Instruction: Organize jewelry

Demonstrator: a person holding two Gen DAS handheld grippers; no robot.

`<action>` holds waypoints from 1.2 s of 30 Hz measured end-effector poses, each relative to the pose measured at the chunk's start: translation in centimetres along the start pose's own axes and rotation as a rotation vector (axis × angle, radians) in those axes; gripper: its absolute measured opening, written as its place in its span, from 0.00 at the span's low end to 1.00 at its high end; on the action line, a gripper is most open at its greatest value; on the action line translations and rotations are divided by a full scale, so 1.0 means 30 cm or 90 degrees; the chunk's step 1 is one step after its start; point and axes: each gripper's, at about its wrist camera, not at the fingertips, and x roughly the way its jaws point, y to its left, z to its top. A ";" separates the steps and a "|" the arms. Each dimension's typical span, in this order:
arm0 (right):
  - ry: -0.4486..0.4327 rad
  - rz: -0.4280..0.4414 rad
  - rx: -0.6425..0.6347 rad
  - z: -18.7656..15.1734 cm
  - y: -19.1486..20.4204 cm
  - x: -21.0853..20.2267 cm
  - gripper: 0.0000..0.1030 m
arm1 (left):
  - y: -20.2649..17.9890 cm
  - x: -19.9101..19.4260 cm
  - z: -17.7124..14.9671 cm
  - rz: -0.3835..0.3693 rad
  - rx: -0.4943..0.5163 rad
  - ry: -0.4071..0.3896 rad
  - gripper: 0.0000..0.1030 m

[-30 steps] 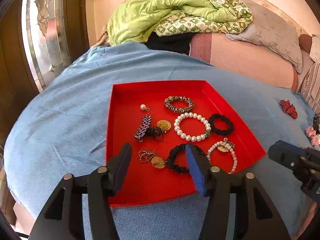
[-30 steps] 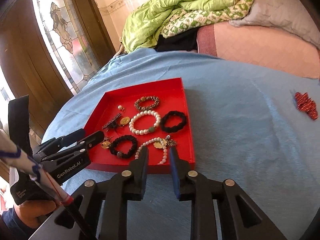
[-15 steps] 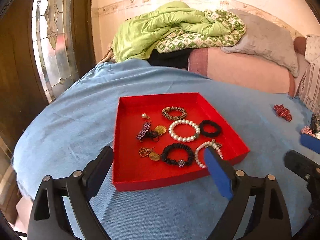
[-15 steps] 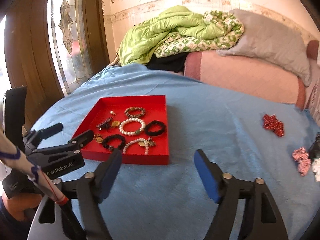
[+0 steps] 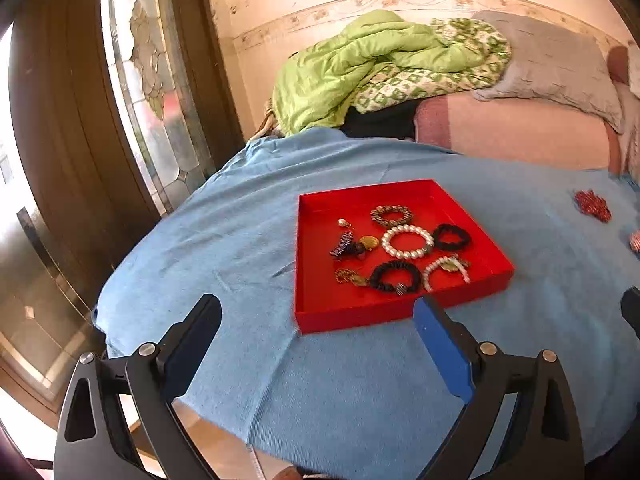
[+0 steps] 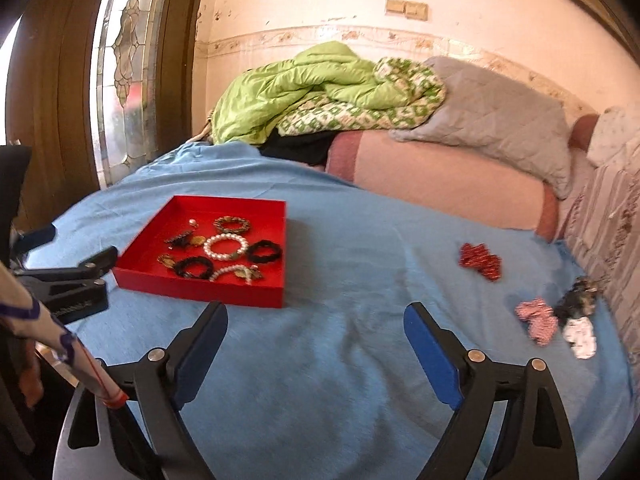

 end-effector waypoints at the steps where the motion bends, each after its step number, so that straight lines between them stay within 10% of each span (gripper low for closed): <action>1: -0.005 -0.006 -0.008 -0.011 0.001 -0.015 0.90 | -0.006 -0.019 -0.008 -0.001 0.008 -0.004 0.94; 36: 0.107 -0.049 -0.024 -0.084 -0.003 0.149 0.92 | -0.069 0.106 -0.040 -0.029 -0.015 0.077 0.93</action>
